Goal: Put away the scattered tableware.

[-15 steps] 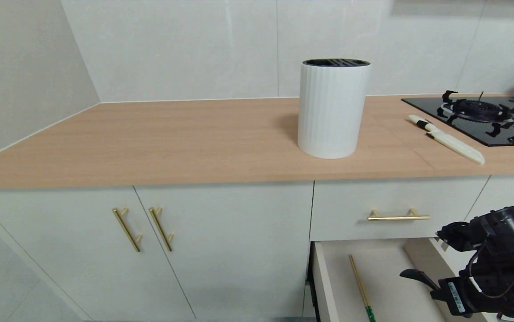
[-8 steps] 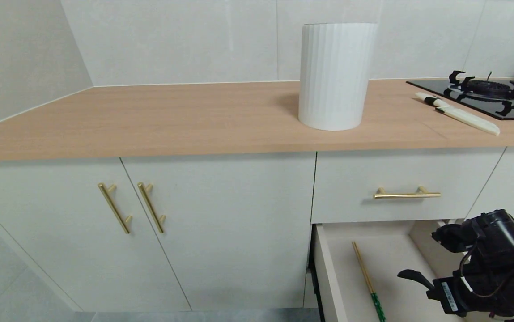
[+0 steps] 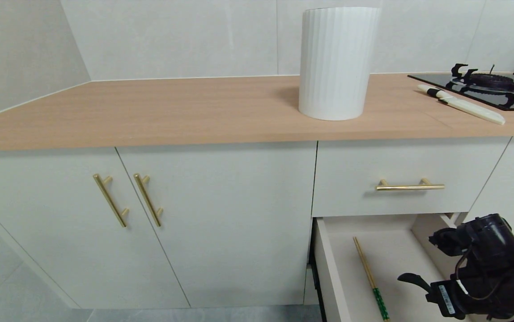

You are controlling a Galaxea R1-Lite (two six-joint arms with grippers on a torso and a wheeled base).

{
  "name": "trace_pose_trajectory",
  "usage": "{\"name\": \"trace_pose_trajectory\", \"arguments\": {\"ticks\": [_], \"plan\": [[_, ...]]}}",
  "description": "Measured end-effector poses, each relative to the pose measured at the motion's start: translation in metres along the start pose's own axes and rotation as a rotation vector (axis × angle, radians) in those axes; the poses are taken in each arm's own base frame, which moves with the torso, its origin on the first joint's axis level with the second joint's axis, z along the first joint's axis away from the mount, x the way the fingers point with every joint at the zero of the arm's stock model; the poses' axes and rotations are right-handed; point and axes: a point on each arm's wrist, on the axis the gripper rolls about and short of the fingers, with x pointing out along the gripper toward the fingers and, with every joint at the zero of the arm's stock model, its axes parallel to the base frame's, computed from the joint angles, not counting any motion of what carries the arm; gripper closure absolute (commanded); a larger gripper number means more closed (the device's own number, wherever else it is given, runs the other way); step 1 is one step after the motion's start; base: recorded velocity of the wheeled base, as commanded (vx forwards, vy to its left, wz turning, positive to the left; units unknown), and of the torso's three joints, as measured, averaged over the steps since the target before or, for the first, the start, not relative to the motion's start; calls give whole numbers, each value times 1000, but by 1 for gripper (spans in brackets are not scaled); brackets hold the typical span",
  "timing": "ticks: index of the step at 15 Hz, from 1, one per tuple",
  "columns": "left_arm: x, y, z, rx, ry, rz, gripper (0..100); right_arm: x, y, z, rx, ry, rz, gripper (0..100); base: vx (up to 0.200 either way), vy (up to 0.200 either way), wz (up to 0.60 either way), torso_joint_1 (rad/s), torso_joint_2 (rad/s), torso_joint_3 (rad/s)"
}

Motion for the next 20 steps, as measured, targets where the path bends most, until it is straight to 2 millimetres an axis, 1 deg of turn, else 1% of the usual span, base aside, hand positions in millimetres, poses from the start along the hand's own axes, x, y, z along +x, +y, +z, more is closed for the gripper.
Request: {"name": "trace_pose_trajectory", "arguments": {"ticks": [2, 4, 6, 9, 11, 14, 17, 20], "plan": [[0, 0, 0, 0, 0, 0, 0, 4, 0, 3, 2, -14, 0, 100, 0, 0, 0, 0, 0, 0], [0, 0, 0, 0, 0, 0, 0, 16, -1, 9, 9, -46, -11, 100, 0, 0, 0, 0, 0, 0], [0, 0, 0, 0, -1, 0, 0, 37, -3, 15, 17, -77, -51, 100, 0, 0, 0, 0, 0, 0], [0, 0, 0, 0, 0, 0, 0, 78, -5, 19, 37, -129, -97, 100, 0, 0, 0, 0, 0, 0], [0, 0, 0, 0, 0, 0, 0, 101, -6, 15, 47, -137, -109, 100, 0, 0, 0, 0, 0, 0], [0, 0, 0, 0, 0, 0, 0, 127, -7, 9, 49, -141, -125, 100, 0, 0, 0, 0, 0, 0], [0, 0, 0, 0, 0, 0, 0, 144, -8, 2, 50, -146, -161, 100, 0, 0, 0, 0, 0, 0], [0, 0, 0, 0, 0, 0, 0, 150, -8, -2, 51, -134, -165, 100, 0, 0, 0, 0, 0, 0]]}}
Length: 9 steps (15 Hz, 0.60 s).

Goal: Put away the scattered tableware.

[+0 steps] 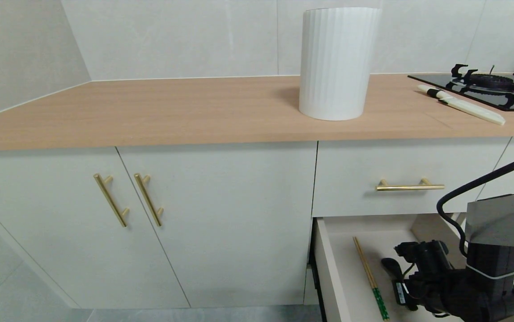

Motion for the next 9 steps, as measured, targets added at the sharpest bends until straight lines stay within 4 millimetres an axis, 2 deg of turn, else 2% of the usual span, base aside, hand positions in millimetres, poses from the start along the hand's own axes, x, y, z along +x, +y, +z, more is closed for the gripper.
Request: {"name": "trace_pose_trajectory", "arguments": {"ticks": [1, 2, 9], "plan": [[0, 0, 0, 0, 0, 0, 0, 0, 0, 0, 1, 1, 0, 100, 0, 0, 0, 0, 0, 0], [0, 0, 0, 0, 0, 0, 0, 1, 0, -1, 1, 3, 0, 0, 0, 0, 0, 0, 0, 0], [0, 0, 0, 0, 0, 0, 0, -5, -1, -2, 5, -8, 4, 0, 0, 0, 0, 0, 0, 0]]}}
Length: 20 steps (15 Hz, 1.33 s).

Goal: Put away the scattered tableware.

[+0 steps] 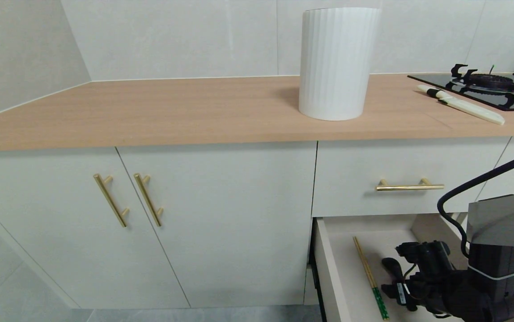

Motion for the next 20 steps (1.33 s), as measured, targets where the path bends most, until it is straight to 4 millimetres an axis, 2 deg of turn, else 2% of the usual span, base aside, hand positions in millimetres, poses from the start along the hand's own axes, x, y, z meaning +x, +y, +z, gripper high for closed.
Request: {"name": "trace_pose_trajectory", "arguments": {"ticks": [2, 4, 7, 11, 14, 17, 19, 20], "plan": [[0, 0, 0, 0, 0, 0, 0, -13, -2, 3, 13, -18, 3, 0, 0, 0, 0, 0, 0, 0], [0, 0, 0, 0, 0, 0, 0, -35, -6, 8, 24, -58, 10, 0, 0, 0, 0, 0, 0, 0], [0, 0, 0, 0, 0, 0, 0, -77, -12, 14, 39, -147, 24, 0, 0, 0, 0, 0, 0, 0], [0, 0, 0, 0, 0, 0, 0, -128, -21, 10, 34, -217, 36, 0, 0, 0, 0, 0, 0, 0], [0, 0, 0, 0, 0, 0, 0, -160, -26, 9, 17, -171, 32, 0, 0, 0, 0, 0, 0, 0], [0, 0, 0, 8, 0, 8, 0, -200, -26, 4, -27, -21, 51, 0, 0, 0, 0, 0, 0, 0], [0, 1, 0, 5, 1, 30, 0, -224, -20, 7, -53, -63, 102, 0, 0, 0, 0, 0, 0, 0], [0, 1, 0, 1, 0, 30, 0, -230, -20, 10, -54, -93, 114, 0, 0, 0, 0, 0, 0, 0]]}}
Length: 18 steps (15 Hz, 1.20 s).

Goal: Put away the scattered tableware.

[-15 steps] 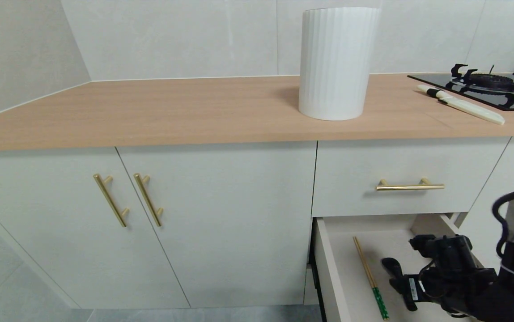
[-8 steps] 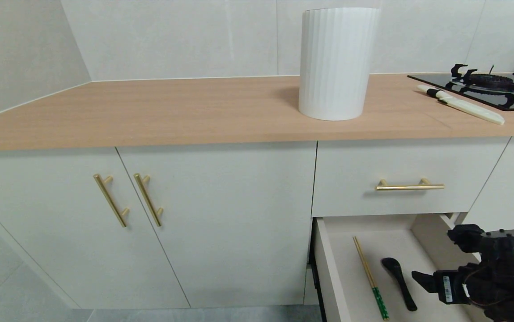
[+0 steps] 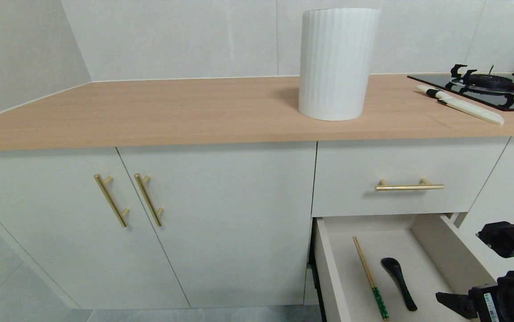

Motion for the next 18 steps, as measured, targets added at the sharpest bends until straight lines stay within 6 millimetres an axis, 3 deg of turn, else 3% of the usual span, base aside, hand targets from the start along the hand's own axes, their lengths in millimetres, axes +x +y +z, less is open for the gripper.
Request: {"name": "trace_pose_trajectory", "arguments": {"ticks": [10, 18], "plan": [[0, 0, 0, 0, -1, 1, 0, -14, 0, 4, 22, 44, 10, 0, -180, 0, 0, 3, 3, 3], [0, 0, 0, -5, -1, 2, 0, -12, 6, -4, -23, 270, 78, 0, 0, 0, 0, 0, 0, 0]]}}
